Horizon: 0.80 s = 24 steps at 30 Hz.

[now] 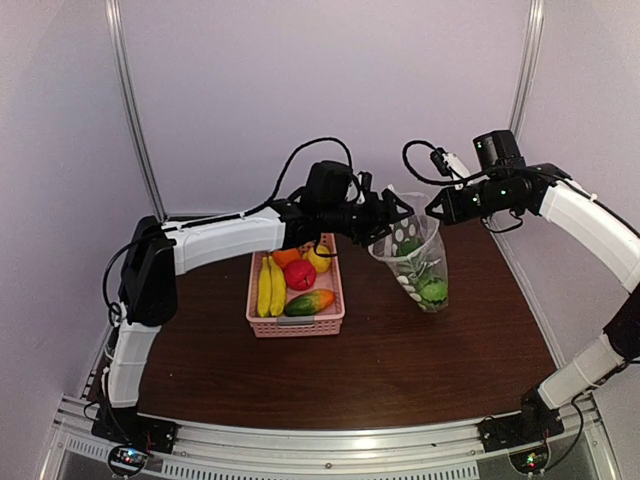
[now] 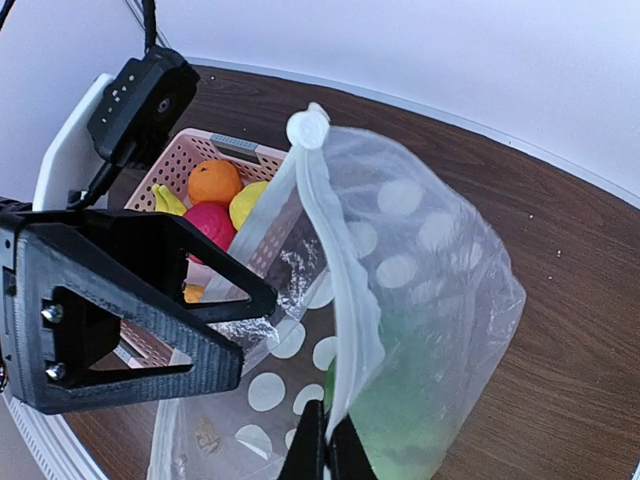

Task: Place the food in the zip-top bag and seal the zipper
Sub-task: Place the fake vegetable in the zipper food storage bag, then pick up the fake fruit from the bin.

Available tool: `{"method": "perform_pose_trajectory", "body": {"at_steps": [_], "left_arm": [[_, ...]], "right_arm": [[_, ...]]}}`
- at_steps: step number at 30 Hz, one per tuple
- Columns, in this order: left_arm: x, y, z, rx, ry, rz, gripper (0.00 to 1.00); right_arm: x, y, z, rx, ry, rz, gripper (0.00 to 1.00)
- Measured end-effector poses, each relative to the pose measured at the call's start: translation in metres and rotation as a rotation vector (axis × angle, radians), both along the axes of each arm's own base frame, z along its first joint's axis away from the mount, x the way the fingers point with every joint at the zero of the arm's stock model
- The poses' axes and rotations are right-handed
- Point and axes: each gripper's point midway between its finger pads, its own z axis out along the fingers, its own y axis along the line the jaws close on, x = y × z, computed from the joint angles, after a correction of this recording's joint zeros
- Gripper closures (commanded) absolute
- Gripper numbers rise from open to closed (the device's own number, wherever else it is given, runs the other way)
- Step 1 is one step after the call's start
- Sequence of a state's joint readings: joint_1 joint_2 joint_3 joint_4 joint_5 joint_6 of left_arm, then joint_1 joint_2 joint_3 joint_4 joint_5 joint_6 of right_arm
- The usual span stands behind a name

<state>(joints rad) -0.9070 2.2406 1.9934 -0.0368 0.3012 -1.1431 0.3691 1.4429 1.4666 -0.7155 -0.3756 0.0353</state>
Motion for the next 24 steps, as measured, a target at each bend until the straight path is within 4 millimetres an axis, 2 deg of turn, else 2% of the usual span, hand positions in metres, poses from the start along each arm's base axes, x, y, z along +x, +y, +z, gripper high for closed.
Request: {"method": "perform_pose_trajectory", "body": {"at_steps": [6,9,12,16,18,20,22,24], "left_arm": [[-0.013,-0.002,0.023,-0.031,-0.066,-0.066,0.16],[-0.028,0.009,0.035,-0.012,-0.120,-0.113,0.17],[-0.046,0.030,0.051,0.045,-0.204,-0.154,0.17],[-0.068,0.071,0.064,0.181,-0.345,-0.180,0.18],[-0.076,0.093,0.058,0.276,-0.404,-0.187,0.20],[-0.078,0.111,0.043,0.386,-0.442,-0.188,0.23],[-0.078,0.128,0.013,0.530,-0.473,-0.215,0.23],[-0.078,0.145,-0.026,0.684,-0.482,-0.266,0.24]], "right_arm": [[0.002,-0.004,0.000,0.006,0.006,-0.018,1.00],[0.005,-0.009,0.000,0.008,0.007,-0.033,1.00],[0.005,-0.011,-0.003,0.006,0.010,-0.039,1.00],[0.005,-0.013,-0.010,0.001,0.023,-0.042,1.00],[0.005,-0.013,-0.011,0.000,0.024,-0.042,1.00],[0.005,-0.013,-0.010,0.002,0.021,-0.041,1.00],[0.006,-0.012,-0.009,0.004,0.019,-0.038,1.00],[0.005,-0.011,-0.009,0.007,0.019,-0.035,1.00]]}}
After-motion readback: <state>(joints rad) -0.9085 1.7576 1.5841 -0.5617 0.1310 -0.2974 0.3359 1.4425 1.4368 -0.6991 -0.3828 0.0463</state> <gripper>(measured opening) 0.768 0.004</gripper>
